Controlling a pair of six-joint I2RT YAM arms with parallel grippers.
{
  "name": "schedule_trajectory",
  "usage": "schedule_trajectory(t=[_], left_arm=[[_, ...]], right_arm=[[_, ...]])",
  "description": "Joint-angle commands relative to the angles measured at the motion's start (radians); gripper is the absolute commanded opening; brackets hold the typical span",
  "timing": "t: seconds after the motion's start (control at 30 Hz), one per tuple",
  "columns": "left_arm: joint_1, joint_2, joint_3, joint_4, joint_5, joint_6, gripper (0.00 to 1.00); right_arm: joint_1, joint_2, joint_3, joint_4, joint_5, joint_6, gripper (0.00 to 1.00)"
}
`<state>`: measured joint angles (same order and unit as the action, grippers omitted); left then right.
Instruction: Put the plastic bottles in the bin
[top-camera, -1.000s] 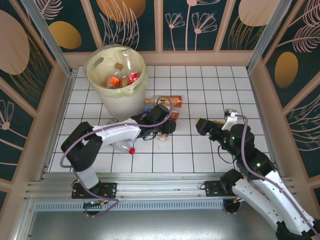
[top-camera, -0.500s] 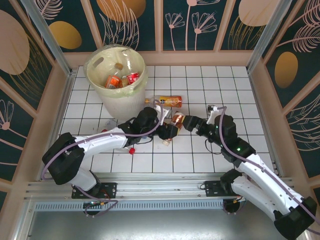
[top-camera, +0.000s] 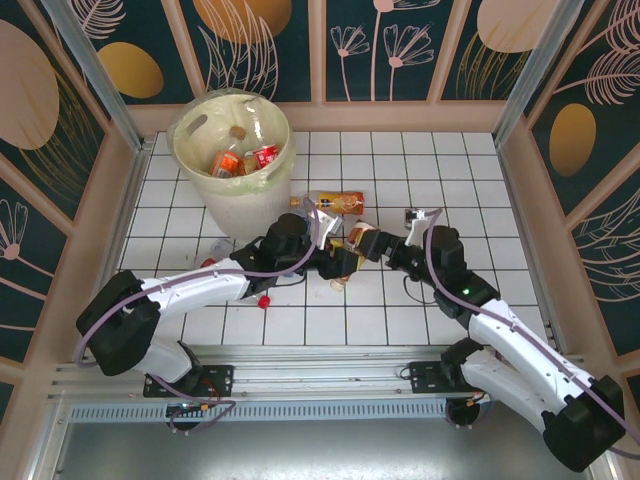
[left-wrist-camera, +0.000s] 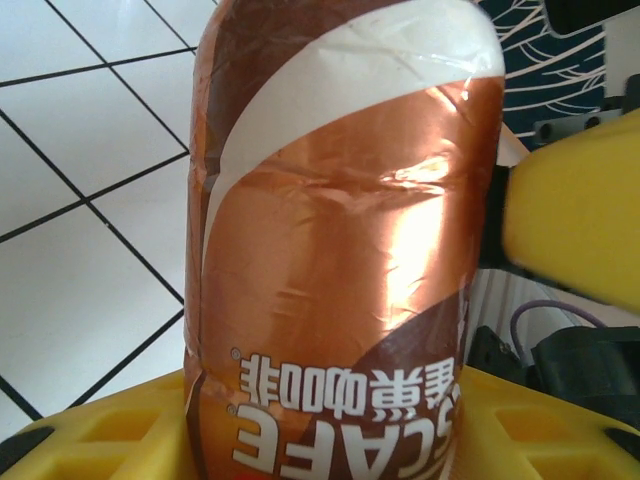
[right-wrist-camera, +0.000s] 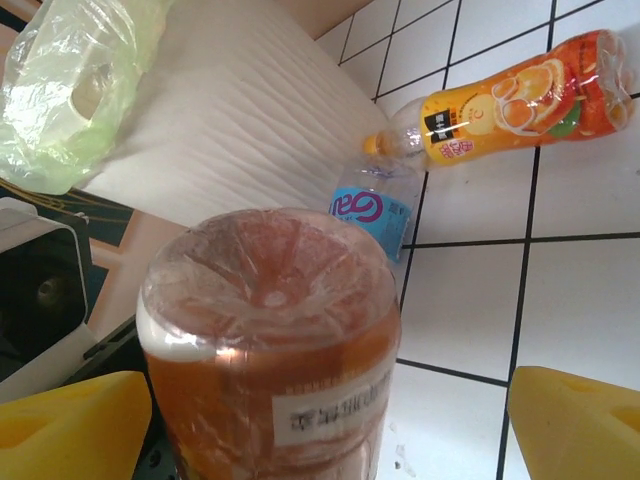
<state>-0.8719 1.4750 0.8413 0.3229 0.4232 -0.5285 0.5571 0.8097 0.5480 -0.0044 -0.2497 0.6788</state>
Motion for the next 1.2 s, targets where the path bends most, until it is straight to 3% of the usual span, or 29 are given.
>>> schedule_trajectory(t=[0.0,0.63,0.77,1.0,1.1,1.17], left_arm=[[-0.009,-0.001,-0.008,0.063,0.038,-0.011,0.54],[-0.042,0.051,0.048,0.020,0.032,0.008,0.56],[-0.043,0.060,0.060,0.015,0.036,0.010,0.61],[-0.048,0.077,0.082,0.012,0.044,0.017,0.79],[-0.050,0.090,0.099,0.003,0.049,0.024,0.78],[-0.051,0.097,0.108,-0.005,0.047,0.027,0.72]], right_arm=[[-0.005,0.005,-0.006,0.079,-0.042,-0.008,0.89],[-0.005,0.009,-0.023,0.104,-0.072,-0.027,0.61],[-0.034,0.002,-0.025,0.098,-0.071,-0.031,0.54],[-0.039,-0.006,-0.027,0.098,-0.088,-0.035,0.52],[-0.039,-0.007,-0.028,0.098,-0.098,-0.039,0.52],[-0.039,-0.009,-0.028,0.093,-0.096,-0.044,0.52]])
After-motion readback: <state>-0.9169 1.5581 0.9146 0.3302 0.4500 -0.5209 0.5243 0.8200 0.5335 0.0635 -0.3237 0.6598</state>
